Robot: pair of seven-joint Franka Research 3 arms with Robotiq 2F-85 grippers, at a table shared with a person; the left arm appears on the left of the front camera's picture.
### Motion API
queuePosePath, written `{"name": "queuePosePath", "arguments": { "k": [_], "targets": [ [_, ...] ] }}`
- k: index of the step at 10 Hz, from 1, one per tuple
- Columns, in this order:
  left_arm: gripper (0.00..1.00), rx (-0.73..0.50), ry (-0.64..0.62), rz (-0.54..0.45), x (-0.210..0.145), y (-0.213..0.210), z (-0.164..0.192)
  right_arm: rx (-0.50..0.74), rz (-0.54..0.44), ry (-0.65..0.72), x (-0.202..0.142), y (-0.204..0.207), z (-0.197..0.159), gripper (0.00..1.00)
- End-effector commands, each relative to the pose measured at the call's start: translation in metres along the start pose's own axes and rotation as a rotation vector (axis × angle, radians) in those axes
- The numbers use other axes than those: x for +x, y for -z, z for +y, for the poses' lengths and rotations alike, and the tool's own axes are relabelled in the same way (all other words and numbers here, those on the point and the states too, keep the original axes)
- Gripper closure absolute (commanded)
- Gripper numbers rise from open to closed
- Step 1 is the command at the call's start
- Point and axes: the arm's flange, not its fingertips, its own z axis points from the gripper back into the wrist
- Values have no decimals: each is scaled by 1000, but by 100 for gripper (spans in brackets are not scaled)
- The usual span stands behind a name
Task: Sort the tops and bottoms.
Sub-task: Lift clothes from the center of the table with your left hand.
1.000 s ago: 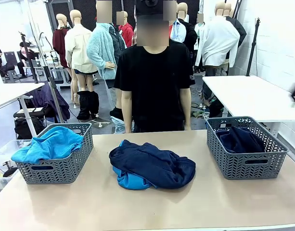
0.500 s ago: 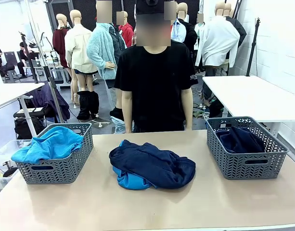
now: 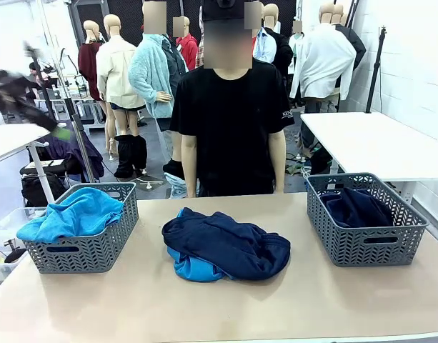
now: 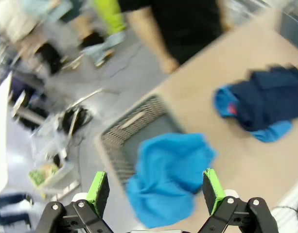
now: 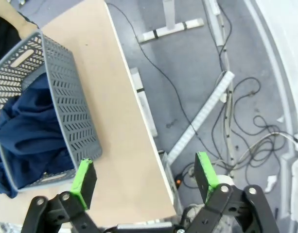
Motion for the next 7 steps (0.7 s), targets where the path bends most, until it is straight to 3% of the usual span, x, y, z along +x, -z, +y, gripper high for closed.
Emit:
{"name": "queuePosePath", "arguments": {
  "k": [1,3,4,7],
  "targets": [
    [0,-151,234,9,12,22,-45,-19,18,-5,-2,-1,-1,0],
    [0,-254,325,81,11,51,-85,-19,18,-5,-2,-1,-1,0],
    [0,-156,211,22,23,22,-78,-19,18,-5,-2,-1,-1,0],
    [0,-156,211,22,23,22,-78,-19,18,-5,-2,-1,-1,0]
  ]
}}
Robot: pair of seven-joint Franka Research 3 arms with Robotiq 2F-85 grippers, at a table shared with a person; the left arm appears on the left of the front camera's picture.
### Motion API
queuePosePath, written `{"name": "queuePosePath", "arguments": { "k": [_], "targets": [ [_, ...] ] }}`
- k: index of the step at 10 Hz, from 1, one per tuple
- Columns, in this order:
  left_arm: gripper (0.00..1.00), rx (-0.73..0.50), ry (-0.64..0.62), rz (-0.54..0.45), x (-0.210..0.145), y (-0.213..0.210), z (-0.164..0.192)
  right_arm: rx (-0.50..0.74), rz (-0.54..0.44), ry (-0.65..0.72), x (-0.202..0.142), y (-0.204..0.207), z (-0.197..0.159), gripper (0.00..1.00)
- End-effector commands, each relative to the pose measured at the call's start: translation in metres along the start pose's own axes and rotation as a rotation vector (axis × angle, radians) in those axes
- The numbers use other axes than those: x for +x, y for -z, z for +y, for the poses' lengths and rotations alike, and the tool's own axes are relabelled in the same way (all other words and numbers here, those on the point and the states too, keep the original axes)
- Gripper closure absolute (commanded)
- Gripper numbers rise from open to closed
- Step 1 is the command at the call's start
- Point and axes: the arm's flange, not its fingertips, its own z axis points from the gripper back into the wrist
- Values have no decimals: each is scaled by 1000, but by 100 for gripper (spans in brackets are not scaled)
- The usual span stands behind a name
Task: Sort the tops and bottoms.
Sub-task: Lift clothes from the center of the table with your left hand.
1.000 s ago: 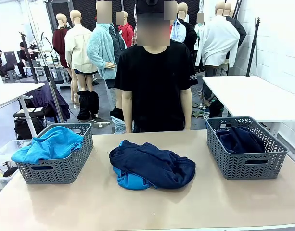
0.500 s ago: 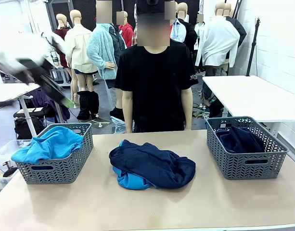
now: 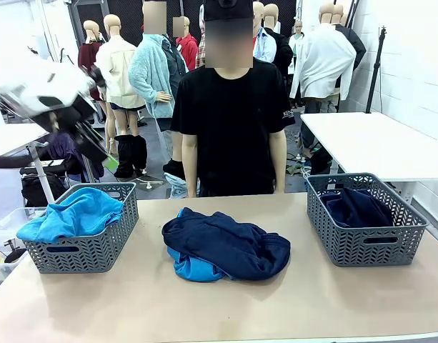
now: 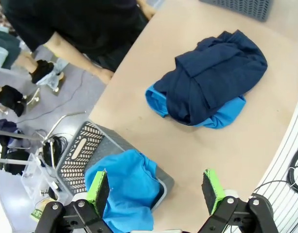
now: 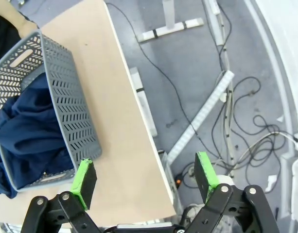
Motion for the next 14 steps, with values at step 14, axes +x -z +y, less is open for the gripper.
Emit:
{"name": "queuePosePath", "arguments": {
  "k": [14],
  "targets": [
    [0,-518,557,89,116,273,-41,-18,17,-8,-1,-1,0,0]
  ]
}}
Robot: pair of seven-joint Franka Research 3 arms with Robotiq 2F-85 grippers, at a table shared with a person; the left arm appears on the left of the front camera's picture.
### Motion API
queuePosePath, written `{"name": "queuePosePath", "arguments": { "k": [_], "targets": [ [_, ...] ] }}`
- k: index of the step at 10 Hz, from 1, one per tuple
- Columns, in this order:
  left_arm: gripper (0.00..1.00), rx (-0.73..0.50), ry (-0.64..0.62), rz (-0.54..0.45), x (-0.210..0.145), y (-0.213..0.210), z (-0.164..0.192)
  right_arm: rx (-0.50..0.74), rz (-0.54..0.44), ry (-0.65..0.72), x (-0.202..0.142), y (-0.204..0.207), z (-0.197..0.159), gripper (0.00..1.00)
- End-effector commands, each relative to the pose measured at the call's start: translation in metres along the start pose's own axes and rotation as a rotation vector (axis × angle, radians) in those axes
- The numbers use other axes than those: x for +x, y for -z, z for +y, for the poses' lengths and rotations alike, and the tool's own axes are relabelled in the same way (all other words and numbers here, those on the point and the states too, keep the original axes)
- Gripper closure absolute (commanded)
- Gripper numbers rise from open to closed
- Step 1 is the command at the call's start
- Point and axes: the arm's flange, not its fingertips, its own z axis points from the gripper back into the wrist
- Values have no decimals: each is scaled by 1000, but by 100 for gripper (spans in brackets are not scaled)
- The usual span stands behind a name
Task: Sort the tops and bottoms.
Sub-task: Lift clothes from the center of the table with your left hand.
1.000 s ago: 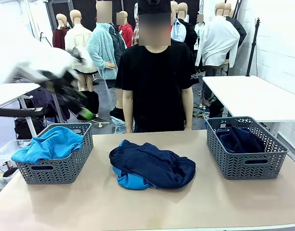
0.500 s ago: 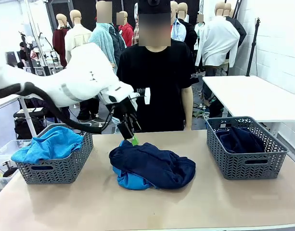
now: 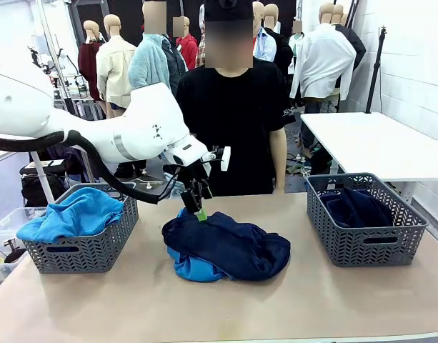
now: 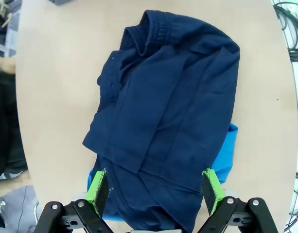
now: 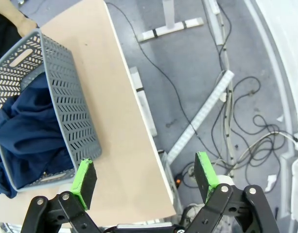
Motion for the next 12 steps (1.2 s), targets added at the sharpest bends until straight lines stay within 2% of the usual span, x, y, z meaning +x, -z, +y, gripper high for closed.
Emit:
{"name": "queuePosePath", "arguments": {
  "k": [1,2,6,10,12],
  "targets": [
    [0,-12,-16,2,-4,-10,-4,-17,15,-7,-1,-1,0,0],
    [0,0,0,0,0,0,0,-17,15,-7,-1,-1,0,0],
    [0,-132,35,-32,23,65,18,-17,15,-7,-1,-1,0,0],
    [0,-127,34,45,34,96,20,-17,15,-7,-1,-1,0,0],
    [0,-157,54,52,36,102,18,-17,15,-7,-1,-1,0,0]
  ]
}}
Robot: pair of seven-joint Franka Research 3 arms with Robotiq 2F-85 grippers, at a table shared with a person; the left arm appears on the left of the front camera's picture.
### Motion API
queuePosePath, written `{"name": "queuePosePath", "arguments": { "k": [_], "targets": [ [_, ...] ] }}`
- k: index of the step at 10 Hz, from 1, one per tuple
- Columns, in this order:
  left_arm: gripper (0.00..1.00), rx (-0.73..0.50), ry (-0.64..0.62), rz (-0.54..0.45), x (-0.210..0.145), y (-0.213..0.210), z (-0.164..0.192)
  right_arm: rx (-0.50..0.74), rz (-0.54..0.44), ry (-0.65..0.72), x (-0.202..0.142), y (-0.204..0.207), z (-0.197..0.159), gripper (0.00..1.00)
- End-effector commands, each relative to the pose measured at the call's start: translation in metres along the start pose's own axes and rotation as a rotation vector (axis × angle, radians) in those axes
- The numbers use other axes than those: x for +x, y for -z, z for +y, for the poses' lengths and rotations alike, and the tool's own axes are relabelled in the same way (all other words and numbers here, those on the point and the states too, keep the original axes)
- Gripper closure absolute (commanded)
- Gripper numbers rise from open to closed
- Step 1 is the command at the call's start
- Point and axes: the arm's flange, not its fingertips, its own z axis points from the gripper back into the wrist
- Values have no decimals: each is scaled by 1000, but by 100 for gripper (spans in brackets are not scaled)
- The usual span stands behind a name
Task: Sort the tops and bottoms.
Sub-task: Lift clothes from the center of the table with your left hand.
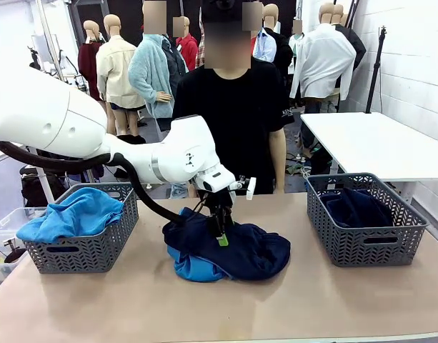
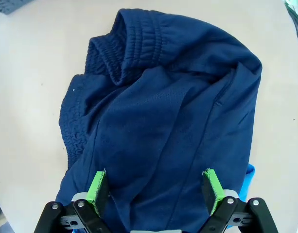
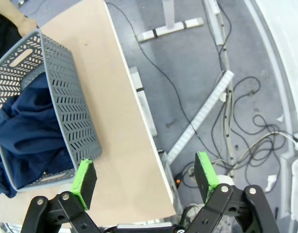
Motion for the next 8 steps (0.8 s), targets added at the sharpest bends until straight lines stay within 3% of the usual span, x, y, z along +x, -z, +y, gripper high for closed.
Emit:
{"name": "queuePosePath", "arguments": {
  "k": [1,3,8],
  "targets": [
    [0,-42,-1,21,1,3,4,-17,15,-7,-1,-1,0,0],
    [3,-70,20,7,2,2,2,-17,15,-7,-1,-1,0,0],
    [100,-61,25,14,3,-9,-1,-17,15,-7,-1,-1,0,0]
  ]
}}
